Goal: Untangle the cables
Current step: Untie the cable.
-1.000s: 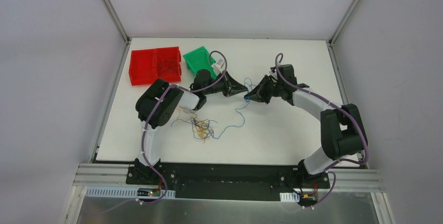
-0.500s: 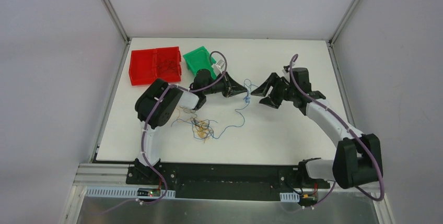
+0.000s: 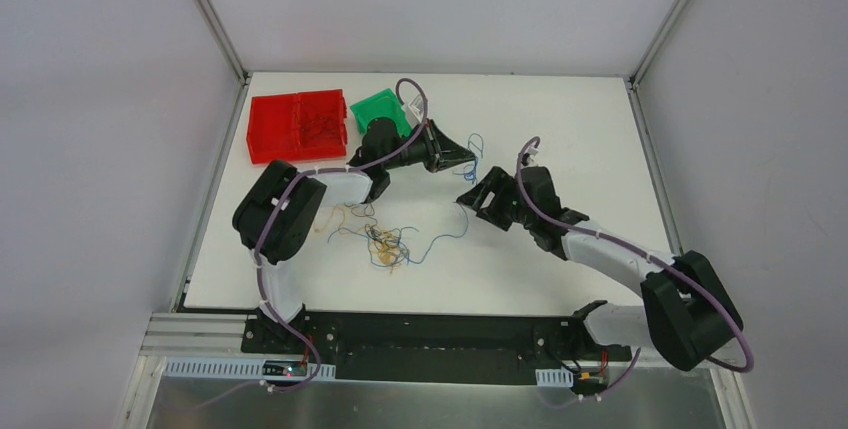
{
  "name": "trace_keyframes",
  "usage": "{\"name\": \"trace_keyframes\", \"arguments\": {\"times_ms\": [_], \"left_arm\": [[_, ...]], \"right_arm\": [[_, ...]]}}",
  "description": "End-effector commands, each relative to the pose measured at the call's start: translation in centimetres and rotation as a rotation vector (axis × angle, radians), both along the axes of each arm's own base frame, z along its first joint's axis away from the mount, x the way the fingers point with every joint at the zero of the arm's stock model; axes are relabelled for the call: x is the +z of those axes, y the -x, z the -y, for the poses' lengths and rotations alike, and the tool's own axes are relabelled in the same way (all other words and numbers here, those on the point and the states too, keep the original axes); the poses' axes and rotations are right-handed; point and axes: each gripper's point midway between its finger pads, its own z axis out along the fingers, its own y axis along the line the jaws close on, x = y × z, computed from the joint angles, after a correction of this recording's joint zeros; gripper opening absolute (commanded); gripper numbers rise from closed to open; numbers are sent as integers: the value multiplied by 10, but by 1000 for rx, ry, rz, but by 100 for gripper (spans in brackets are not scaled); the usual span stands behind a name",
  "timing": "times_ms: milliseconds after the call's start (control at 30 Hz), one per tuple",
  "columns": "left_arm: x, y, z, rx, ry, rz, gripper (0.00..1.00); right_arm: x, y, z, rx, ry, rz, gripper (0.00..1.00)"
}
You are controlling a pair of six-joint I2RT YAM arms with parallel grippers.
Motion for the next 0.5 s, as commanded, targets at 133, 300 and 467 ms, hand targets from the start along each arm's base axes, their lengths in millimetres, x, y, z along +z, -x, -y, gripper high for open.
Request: {"name": "trace_keyframes", "arguments": {"times_ms": [133, 300, 467], "left_arm": [[52, 15, -8, 0, 37, 115, 0], [54, 12, -20, 25, -31, 136, 0], [62, -22, -76, 149, -113, 133, 0]], "right_arm": [[24, -56, -13, -153, -3, 208, 52], [19, -50, -8, -160, 2, 204, 0], [-2, -27, 27, -227, 117, 112, 0]]}}
